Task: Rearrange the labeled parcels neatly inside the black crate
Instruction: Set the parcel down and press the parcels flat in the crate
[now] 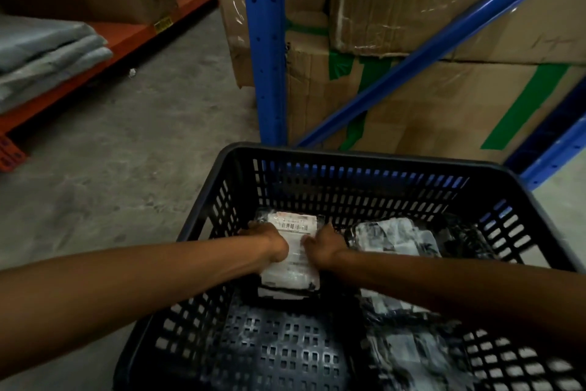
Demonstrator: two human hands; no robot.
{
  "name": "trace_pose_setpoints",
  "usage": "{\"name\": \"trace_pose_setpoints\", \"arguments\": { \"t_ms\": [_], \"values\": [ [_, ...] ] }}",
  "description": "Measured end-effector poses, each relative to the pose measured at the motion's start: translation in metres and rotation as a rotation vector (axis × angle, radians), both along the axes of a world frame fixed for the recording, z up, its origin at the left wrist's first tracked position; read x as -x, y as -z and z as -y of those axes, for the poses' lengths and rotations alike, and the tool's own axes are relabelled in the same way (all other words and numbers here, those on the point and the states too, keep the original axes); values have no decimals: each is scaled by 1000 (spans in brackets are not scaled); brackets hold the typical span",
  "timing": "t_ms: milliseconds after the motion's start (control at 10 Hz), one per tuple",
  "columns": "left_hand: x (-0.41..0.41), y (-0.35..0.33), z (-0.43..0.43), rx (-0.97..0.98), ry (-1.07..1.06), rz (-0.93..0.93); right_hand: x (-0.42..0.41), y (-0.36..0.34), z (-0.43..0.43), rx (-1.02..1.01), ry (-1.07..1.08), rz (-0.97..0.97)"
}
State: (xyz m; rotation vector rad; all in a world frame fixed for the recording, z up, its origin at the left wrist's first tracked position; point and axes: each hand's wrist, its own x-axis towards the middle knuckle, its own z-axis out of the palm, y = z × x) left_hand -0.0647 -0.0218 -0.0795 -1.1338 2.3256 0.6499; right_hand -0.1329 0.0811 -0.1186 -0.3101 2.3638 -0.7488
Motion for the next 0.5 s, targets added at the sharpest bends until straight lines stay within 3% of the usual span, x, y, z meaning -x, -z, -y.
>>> {"name": "trace_pose_setpoints", "arguments": {
  "t_ms": [100, 200, 300, 400, 500],
  "values": [
    [-5, -7, -13, 72, 91, -49, 17, -42, -17, -39, -209, -107],
    [-11, 4, -38, -16, 417, -145, 34, -73, -66, -12, -485, -365],
    [-18, 12, -74, -16, 721, -220, 44, -80, -132, -163, -749, -618],
    [-12, 30, -104, 53, 946, -194, 42, -58, -186, -427, -990, -651],
    [-7, 52, -122, 119, 932, -205, 35, -30, -209, -596, -1042, -703]
  ]
}}
